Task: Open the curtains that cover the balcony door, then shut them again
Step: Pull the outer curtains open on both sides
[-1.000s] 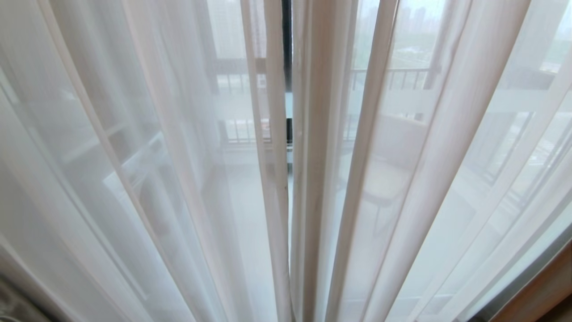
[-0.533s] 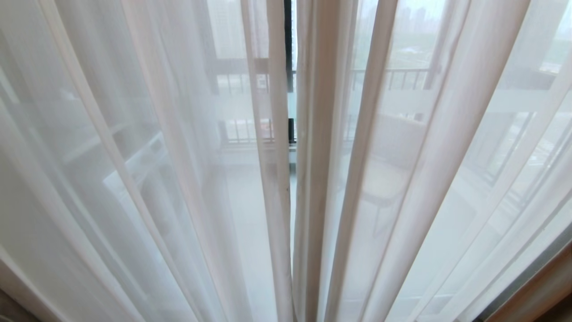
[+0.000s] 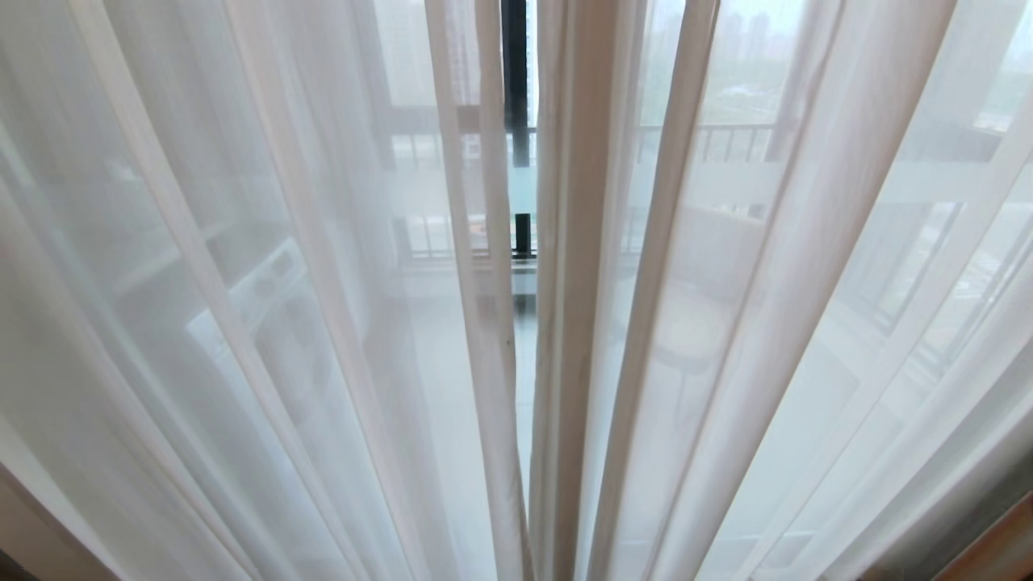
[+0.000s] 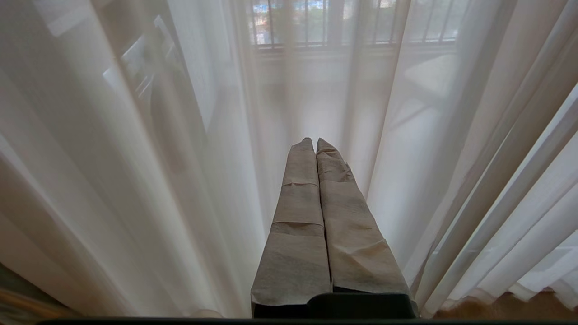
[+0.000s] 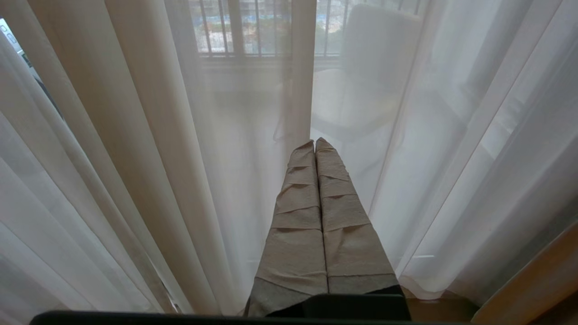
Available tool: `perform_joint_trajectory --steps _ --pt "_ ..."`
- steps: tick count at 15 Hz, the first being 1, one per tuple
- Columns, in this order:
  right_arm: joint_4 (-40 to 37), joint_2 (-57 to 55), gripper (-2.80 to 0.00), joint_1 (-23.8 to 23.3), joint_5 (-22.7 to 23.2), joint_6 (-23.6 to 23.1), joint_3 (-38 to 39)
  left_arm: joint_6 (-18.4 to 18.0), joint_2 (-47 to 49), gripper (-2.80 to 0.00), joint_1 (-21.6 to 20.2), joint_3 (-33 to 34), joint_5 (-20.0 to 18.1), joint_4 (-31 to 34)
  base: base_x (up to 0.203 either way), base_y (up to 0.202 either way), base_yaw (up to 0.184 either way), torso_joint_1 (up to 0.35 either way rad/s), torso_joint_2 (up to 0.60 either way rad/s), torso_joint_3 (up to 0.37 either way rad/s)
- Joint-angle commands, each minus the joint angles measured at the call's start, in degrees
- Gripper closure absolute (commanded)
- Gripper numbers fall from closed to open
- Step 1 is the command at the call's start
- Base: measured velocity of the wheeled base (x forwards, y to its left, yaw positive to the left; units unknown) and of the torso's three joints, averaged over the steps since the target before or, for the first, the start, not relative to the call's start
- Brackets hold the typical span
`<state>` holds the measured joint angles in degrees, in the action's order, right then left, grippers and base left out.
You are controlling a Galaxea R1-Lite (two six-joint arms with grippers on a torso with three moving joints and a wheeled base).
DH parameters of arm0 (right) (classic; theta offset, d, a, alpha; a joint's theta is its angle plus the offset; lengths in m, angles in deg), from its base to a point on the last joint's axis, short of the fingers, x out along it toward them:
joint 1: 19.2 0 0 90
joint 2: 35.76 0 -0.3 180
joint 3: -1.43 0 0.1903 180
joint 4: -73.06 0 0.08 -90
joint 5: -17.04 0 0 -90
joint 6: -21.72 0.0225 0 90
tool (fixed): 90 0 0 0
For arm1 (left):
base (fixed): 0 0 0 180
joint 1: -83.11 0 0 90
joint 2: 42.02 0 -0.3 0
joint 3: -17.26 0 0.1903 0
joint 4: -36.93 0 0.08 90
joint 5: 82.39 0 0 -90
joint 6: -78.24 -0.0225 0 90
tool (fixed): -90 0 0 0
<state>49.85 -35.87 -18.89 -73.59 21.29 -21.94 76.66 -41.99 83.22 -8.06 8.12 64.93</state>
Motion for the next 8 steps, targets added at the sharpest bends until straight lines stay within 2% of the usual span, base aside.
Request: perform_joint_trajectory --steps 1,8 --pt "0.02 0.02 0.00 0.05 0.01 -0.01 0.00 -0.07 -0.02 0.00 -0.02 0.02 0.02 0.02 0.000 0.000 0.000 0.000 0.00 0.000" --pt "0.02 0.02 0.00 0.05 0.01 -0.01 0.00 -0.05 -0.02 0.00 0.02 -0.06 0.02 0.02 0.000 0.000 0.000 0.000 0.00 0.000"
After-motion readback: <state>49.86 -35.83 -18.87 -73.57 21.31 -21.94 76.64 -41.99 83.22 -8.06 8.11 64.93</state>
